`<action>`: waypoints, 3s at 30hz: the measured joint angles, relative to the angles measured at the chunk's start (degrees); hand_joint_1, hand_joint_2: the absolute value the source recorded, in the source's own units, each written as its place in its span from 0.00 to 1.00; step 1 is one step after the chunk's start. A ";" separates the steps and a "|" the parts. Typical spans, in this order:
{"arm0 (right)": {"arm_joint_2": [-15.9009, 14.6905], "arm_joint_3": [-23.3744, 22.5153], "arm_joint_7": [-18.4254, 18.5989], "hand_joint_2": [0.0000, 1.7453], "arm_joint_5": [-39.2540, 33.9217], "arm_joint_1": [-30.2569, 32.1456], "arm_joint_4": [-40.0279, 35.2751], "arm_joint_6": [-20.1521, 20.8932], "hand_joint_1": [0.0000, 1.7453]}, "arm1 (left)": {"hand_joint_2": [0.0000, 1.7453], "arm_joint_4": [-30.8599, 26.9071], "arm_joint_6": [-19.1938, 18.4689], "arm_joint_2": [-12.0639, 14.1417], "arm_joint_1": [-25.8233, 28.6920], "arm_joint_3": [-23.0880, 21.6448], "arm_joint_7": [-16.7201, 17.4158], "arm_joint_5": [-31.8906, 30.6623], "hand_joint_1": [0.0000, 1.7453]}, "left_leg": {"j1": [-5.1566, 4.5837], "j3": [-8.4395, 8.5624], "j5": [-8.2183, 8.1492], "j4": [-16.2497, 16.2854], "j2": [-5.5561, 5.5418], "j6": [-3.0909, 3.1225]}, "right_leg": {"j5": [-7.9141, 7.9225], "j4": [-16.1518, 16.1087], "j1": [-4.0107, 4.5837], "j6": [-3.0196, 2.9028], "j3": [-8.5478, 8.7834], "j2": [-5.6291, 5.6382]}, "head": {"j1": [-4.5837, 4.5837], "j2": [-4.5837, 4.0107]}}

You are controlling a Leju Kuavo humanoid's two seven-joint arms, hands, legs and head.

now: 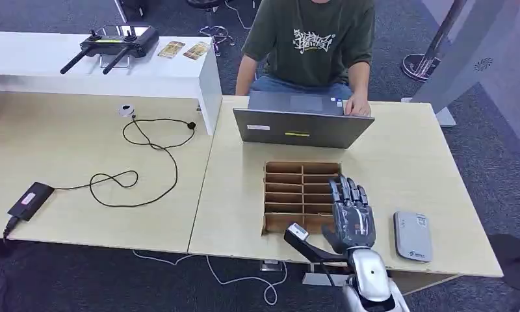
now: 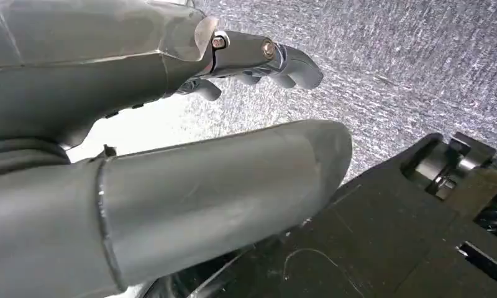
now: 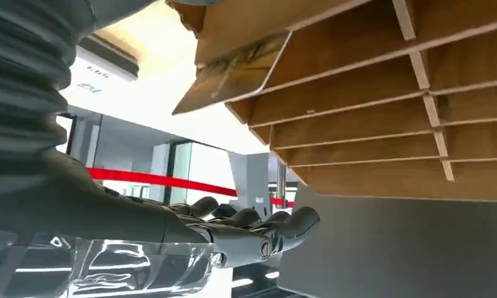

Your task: Pass the card to the sensor for recognition and then transmit it.

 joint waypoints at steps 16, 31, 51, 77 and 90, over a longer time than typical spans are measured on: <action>-1.25 0.09 2.18 1.00 0.00 4.01 -5.42 2.16 0.00 | 0.00 0.00 0.02 0.37 0.05 0.90 0.33 0.17 0.00 | 0.00 0.00 0.00 0.00 0.01 0.00 | 0.00 0.00 0.00 0.00 0.00 0.00 | 0.00 0.00; -1.22 0.46 -0.11 1.00 -0.02 3.31 -4.35 2.34 0.00 | 0.00 0.00 -0.66 0.33 -0.01 0.90 0.42 -0.31 0.00 | 0.00 -0.01 0.00 0.00 0.00 0.00 | 0.00 0.00 0.00 0.00 0.00 0.00 | 0.00 0.00; -0.92 0.90 -0.83 1.00 -0.09 0.41 0.17 2.05 0.00 | 0.00 0.00 0.22 0.39 0.02 1.01 0.42 0.87 0.00 | 0.00 0.00 0.00 0.00 0.00 0.00 | 0.00 0.00 0.00 0.00 0.00 0.00 | 0.00 0.00; -0.94 0.26 0.46 1.00 0.00 2.72 -4.59 3.19 0.00 | 0.00 0.00 0.04 0.52 0.07 1.07 0.37 0.50 0.00 | 0.00 0.01 0.00 0.00 0.01 0.00 | 0.00 0.00 0.00 0.00 0.00 0.01 | 0.00 0.00; -0.94 -0.15 0.83 1.00 0.00 2.95 -4.59 3.26 0.00 | 0.00 0.00 -0.33 0.52 0.03 1.07 0.37 0.07 0.00 | 0.00 0.01 0.00 0.00 0.01 0.00 | 0.00 0.00 0.00 0.00 0.00 0.01 | 0.00 0.00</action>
